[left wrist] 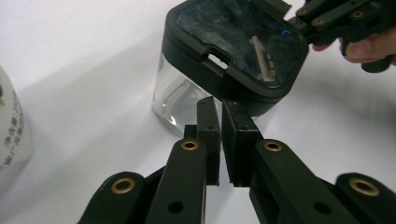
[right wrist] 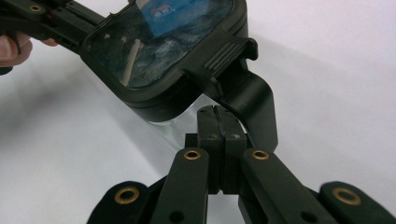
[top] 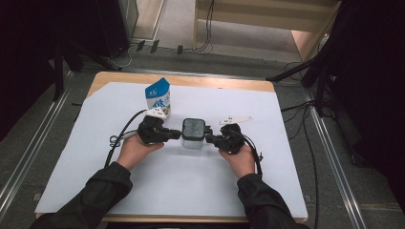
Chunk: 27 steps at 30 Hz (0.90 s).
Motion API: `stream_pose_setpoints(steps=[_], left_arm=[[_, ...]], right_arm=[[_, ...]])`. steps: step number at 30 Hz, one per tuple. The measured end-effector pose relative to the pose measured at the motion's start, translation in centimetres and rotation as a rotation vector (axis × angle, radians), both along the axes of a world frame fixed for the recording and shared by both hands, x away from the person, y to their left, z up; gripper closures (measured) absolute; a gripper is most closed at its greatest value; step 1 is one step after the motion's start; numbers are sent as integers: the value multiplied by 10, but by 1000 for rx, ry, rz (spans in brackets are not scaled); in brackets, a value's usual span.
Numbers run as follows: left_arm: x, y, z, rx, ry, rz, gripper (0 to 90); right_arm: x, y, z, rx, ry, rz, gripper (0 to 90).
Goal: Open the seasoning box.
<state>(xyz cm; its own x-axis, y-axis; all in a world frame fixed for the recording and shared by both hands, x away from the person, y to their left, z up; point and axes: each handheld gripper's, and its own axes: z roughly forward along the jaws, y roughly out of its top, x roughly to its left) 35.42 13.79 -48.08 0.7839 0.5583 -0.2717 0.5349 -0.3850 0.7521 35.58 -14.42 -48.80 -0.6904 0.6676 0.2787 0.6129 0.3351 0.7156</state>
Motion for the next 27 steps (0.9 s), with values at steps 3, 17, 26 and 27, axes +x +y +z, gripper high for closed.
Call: stream_pose_setpoints(steps=[3,17,26,27], left_arm=[[-2,-3,0,3,-6,-17,863],[-6,3,7,-5,-57,-35,558],[-4,3,10,-37,-52,-42,209],[-4,2,10,-22,-39,-40,168]], right_arm=[[3,-3,0,2,-8,5,900],[2,-13,7,-4,-12,27,900],[4,-29,13,3,-29,1,900],[5,-31,14,3,-27,-1,900]])
